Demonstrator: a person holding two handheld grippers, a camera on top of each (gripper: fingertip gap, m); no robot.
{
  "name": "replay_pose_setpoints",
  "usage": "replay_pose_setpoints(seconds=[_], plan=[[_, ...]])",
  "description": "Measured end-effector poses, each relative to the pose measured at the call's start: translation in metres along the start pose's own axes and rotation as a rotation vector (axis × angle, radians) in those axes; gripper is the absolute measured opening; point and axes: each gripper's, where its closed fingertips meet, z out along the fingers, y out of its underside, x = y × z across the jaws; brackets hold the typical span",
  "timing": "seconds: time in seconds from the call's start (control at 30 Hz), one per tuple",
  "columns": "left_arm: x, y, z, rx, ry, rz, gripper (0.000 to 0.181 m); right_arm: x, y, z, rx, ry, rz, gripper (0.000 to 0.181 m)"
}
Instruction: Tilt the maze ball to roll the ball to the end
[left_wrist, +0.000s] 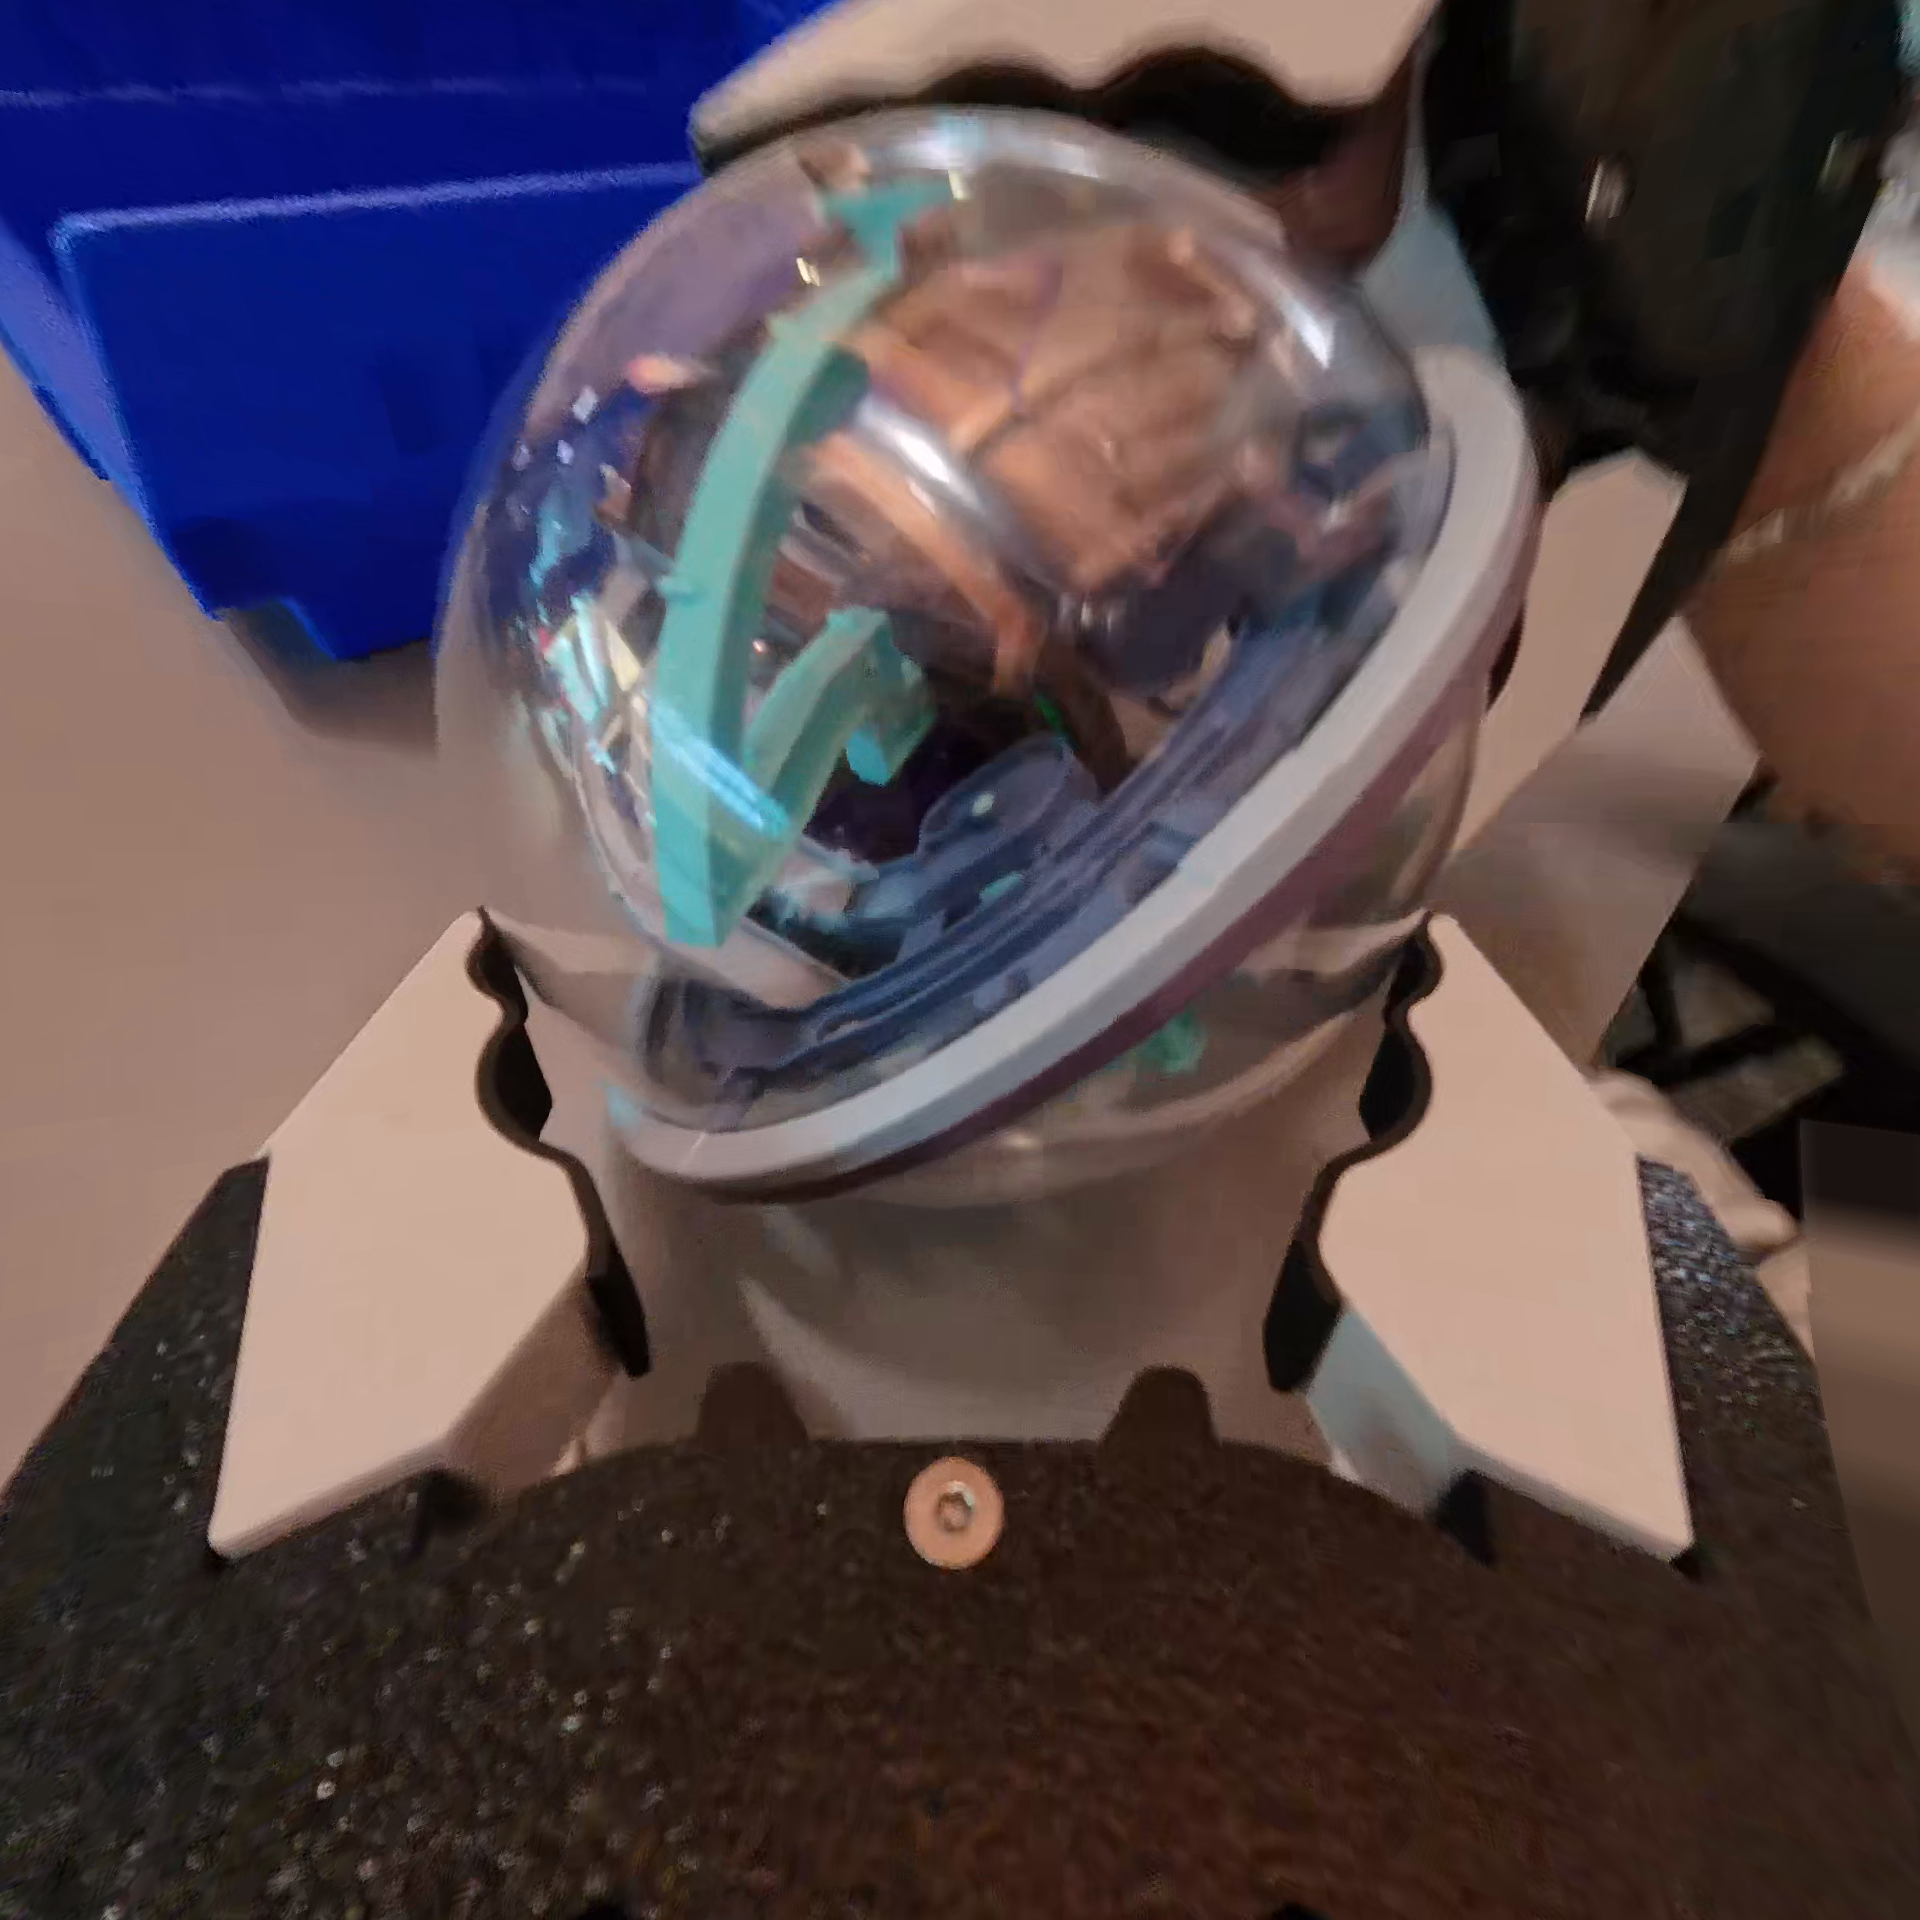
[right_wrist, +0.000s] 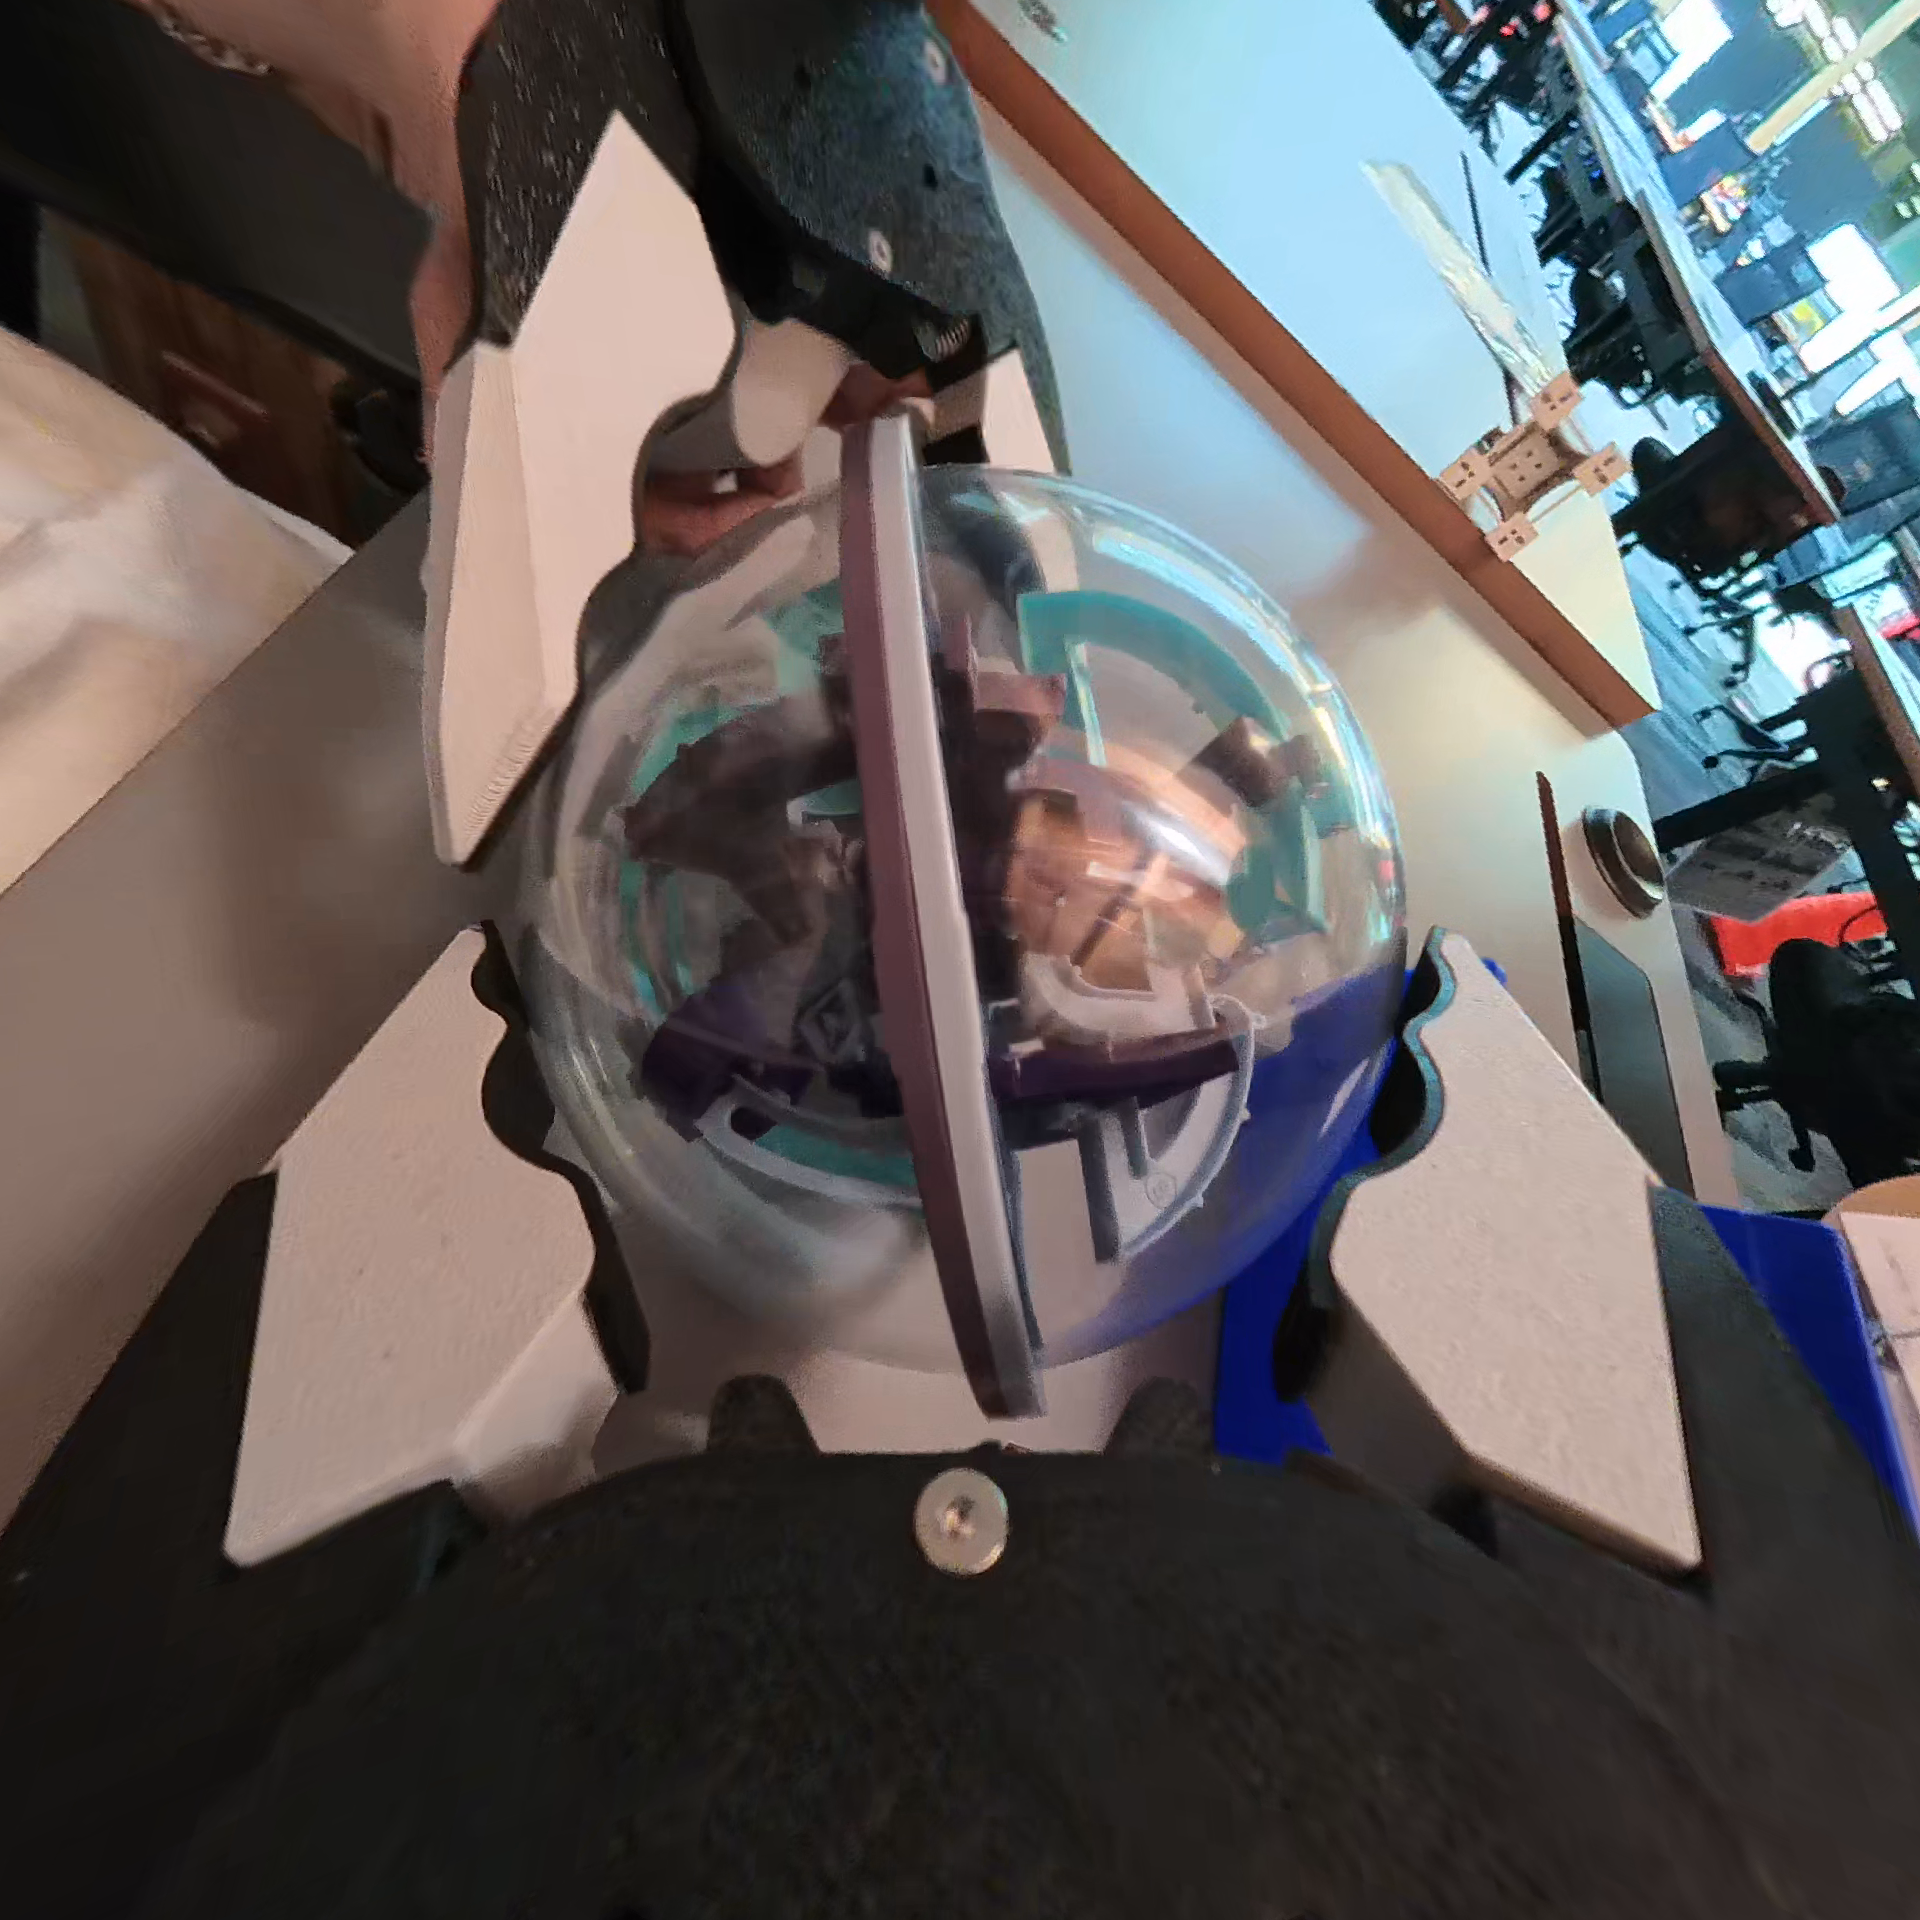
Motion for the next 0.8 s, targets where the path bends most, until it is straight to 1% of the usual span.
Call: replay_pose_setpoints(seconds=[0.1,0.13,0.2,0.27,0.33,0.57,0.8], plan=[[-0.009,0.018,-0.006,-0.111,-0.024,0.172,0.148,-0.001,-0.001,0.002,-0.015,-0.033,-0.041,0.159],[-0.014,0.019,-0.008,-0.119,-0.048,0.226,0.146,0.000,-0.001,0.004,-0.027,-0.035,-0.058,0.159],[-0.016,0.008,-0.013,-0.052,-0.060,0.295,0.146,0.002,0.003,0.007,-0.055,-0.037,-0.080,0.159],[-0.014,-0.007,-0.017,0.067,-0.032,0.306,0.149,0.003,0.005,0.010,-0.071,-0.044,-0.097,0.158],[-0.012,-0.012,-0.018,0.125,-0.009,0.302,0.153,0.001,0.005,0.013,-0.062,-0.057,-0.098,0.157],[-0.007,-0.012,-0.019,0.202,-0.070,0.342,0.153,-0.003,0.003,0.012,-0.029,-0.027,-0.154,0.158],[0.000,-0.011,-0.019,0.215,-0.109,0.389,0.153,-0.009,0.003,0.006,-0.032,0.004,-0.209,0.158]])
